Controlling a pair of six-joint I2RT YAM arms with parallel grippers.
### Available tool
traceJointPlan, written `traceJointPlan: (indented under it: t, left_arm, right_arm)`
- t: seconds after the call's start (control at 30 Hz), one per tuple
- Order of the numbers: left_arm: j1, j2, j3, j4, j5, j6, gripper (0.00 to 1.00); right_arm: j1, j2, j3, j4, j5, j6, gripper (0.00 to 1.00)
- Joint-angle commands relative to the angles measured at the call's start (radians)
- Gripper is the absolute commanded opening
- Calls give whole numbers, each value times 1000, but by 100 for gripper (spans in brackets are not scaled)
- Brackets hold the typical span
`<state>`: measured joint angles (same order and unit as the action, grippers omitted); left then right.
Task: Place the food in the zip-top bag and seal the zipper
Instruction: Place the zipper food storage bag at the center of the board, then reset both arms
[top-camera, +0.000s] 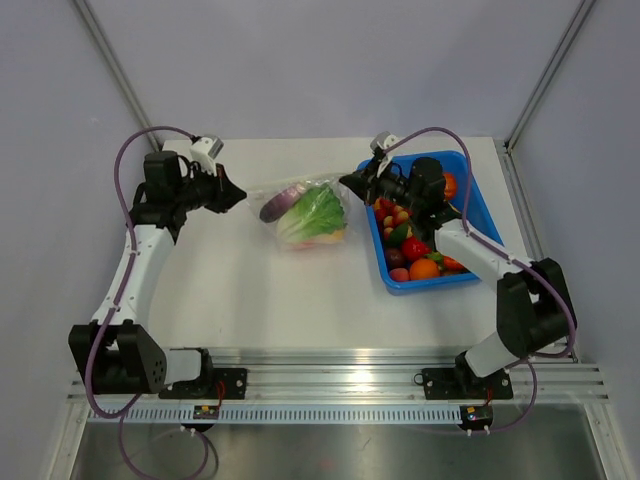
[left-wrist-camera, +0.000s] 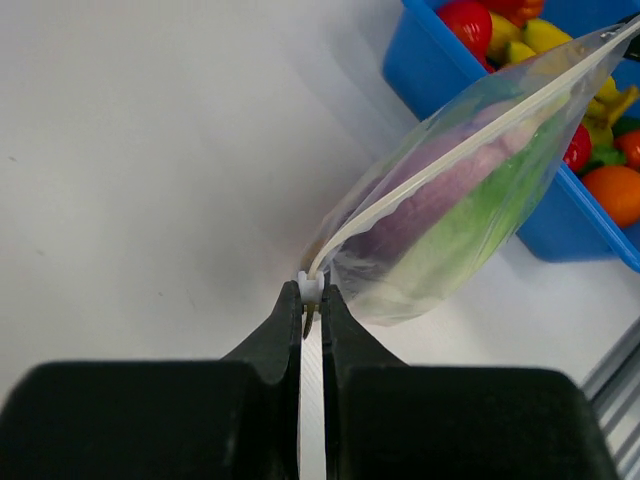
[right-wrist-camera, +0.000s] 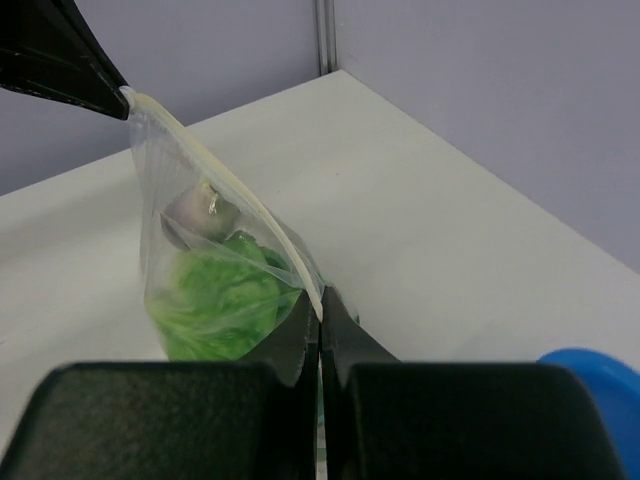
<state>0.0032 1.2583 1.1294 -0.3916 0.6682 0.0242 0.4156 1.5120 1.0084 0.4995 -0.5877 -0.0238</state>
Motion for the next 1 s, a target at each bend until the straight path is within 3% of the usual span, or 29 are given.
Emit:
traceJointPlan:
  t: [0.0,0.2,0.23,0.27,0.3,0.33,0.37,0.4,0.53,0.67,0.73,0.87,0.9,0.97]
  left_arm:
    - [24,56,162,99,-36,-9,0]
    - [55,70,198,126,-44,-7,0]
    - [58,61,181,103,-54,-13,0]
    - [60,47,132,96,-48,-20,6]
    - [61,11,91,96,-41,-50,15]
    - [61,-16,51,102,-33,-70,38]
    - [63,-40,11,106,-41,-116,70]
    - [61,-90,-67,109,-53,-125,99]
    - [63,-198,-129,33,-133,-96,99]
    - [63,-289,-92,-13,-214,-110,99]
    - [61,-328,-76,-21,-245,-135,99]
    - [60,-381,-101,-10,-260,-245,99]
    - [61,-387,-109,-9,-266,-268,99]
    - [60,-396,-132,-9,-278,-315,99]
  right_arm:
    - [-8,89,192,149,-26,1,0]
    - [-3,235,293,175,-150,18,8]
    - [-1,234,277,180,-168,18,14]
    - [3,229,257,177,-190,18,42]
    - [23,221,215,145,-220,15,52]
    - [35,194,188,119,-227,-7,58]
    - [54,177,158,97,-221,-31,61]
    - [83,157,91,79,-181,-65,73]
    - [98,64,-68,149,-106,-25,76]
    - [98,-48,-88,38,35,-24,79]
    - [98,-116,-56,-112,145,-5,99]
    - [98,-170,150,-488,441,103,99]
    - [98,-167,186,-641,579,132,99]
    - [97,-170,255,-747,803,227,99]
